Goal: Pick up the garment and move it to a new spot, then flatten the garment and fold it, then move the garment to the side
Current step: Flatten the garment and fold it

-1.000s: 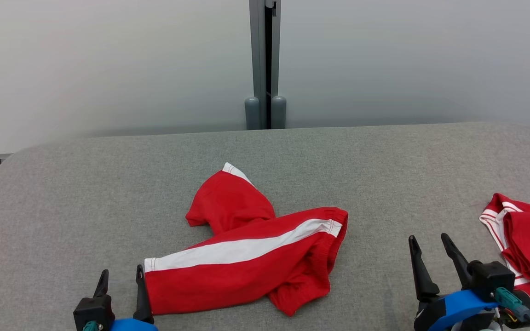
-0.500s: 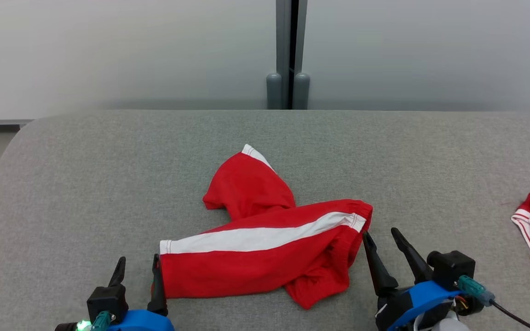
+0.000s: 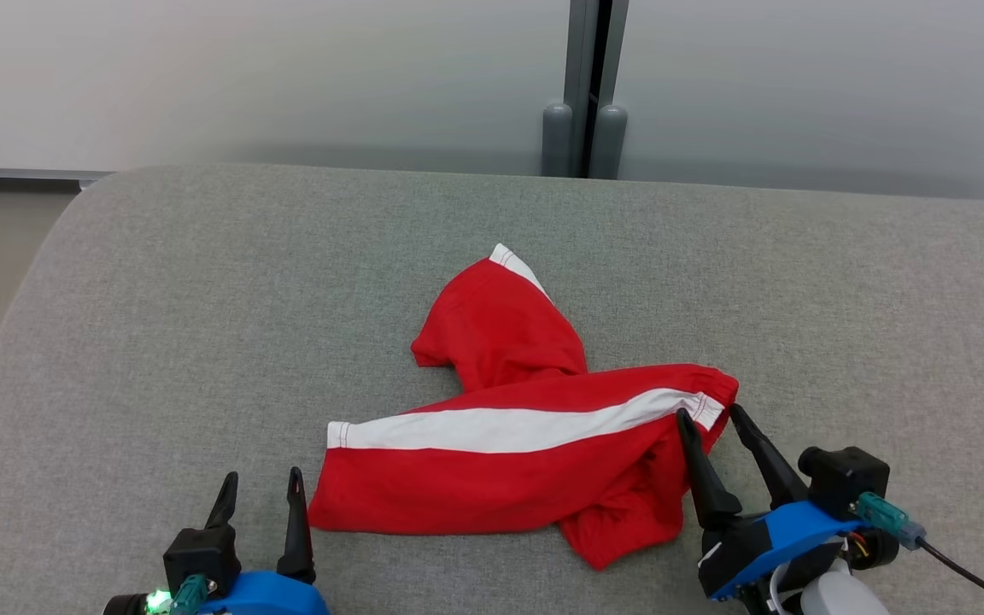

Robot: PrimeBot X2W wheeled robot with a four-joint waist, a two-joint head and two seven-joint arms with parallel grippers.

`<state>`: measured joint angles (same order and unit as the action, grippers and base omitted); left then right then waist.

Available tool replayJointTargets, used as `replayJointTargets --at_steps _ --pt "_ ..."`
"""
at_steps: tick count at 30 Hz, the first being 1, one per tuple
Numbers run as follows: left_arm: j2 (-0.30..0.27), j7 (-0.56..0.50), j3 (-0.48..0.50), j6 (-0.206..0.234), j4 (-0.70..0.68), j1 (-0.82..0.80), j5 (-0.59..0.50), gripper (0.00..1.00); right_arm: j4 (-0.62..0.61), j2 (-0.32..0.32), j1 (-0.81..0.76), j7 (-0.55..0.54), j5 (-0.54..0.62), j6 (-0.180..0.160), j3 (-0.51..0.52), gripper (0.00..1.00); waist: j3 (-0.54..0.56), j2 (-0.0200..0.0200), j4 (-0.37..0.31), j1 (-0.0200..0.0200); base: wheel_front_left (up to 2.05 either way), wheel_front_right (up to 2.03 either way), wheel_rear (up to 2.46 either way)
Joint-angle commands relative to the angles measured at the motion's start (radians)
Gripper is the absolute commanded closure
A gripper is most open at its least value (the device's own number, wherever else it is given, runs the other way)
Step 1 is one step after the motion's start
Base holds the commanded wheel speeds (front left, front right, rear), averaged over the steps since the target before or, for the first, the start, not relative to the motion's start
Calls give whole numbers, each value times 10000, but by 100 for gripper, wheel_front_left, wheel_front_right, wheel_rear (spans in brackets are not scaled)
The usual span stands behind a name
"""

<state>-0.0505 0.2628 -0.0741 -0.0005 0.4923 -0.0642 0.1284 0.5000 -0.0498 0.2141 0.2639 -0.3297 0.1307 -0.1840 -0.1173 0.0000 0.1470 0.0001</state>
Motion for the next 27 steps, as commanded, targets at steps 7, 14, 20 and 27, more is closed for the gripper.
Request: replayJointTargets --at_steps 7,14,20,27 --pt "-3 26 -107 -58 -73 -217 80 0 136 -18 251 1 -131 0 66 100 -136 0 23 -1 0 0 0" --pt "-4 26 -121 -122 -71 -270 203 0 198 -19 189 1 -118 0 -20 100 -109 0 -120 -1 0 0 0" --pt "-4 26 -169 -376 -175 -277 596 0 -215 -19 -258 1 454 0 -200 100 89 0 -466 -1 0 0 0" --pt "-6 26 -299 -841 12 -487 1512 0 -539 -273 -782 1 852 0 -748 100 204 0 -874 -1 0 0 0"
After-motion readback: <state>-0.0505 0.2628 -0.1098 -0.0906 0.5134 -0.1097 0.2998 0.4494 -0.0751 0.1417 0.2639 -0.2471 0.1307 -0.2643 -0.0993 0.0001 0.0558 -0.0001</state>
